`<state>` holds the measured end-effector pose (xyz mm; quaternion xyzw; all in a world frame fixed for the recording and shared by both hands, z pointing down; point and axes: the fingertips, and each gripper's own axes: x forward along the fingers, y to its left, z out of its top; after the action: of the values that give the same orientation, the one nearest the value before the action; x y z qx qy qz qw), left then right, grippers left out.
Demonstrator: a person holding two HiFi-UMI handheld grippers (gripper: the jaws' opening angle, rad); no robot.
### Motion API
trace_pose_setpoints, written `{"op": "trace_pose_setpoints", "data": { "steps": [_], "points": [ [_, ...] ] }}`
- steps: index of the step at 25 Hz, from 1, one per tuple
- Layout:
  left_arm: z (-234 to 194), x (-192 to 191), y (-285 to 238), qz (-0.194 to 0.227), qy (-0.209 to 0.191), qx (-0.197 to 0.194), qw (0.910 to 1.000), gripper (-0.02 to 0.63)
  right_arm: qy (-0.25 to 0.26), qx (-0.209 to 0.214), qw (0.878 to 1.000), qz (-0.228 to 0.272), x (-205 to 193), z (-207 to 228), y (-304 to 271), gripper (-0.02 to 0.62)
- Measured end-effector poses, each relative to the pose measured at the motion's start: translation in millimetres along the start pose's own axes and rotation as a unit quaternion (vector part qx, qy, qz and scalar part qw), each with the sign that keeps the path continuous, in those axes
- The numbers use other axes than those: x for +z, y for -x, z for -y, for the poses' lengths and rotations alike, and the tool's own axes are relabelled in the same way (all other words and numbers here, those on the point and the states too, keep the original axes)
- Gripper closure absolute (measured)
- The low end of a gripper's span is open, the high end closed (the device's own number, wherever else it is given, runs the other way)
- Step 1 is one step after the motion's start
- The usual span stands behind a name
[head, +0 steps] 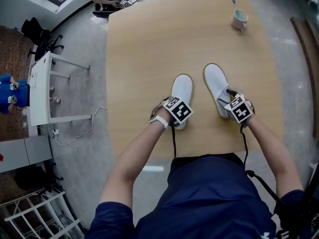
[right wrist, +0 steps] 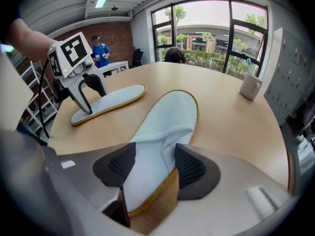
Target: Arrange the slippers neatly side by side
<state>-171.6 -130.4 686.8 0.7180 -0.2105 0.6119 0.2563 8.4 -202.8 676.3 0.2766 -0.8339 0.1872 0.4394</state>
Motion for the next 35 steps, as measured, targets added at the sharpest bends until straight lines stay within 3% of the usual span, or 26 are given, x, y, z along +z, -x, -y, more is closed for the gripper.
{"op": "trace_pose_setpoints", "data": {
  "steps": [5, 18, 35],
  "points": [
    [4, 7, -1, 0.011, 0.061, 0.007, 0.9980, 0.315, -0.034, -0.027, 0.999, 0.001, 1, -11, 0, 0.333],
    [16, 31, -8, 0.001, 0.114, 0.010, 0.9934, 0.316, -0.100, -0.073, 0.992, -0.020, 5, -43, -1, 0.333],
    [25, 47, -13, -0.001, 0.118, 0.016, 0.9928, 0.318, -0.125, -0.086, 0.988, -0.028, 10, -59, -7, 0.333]
  ]
}}
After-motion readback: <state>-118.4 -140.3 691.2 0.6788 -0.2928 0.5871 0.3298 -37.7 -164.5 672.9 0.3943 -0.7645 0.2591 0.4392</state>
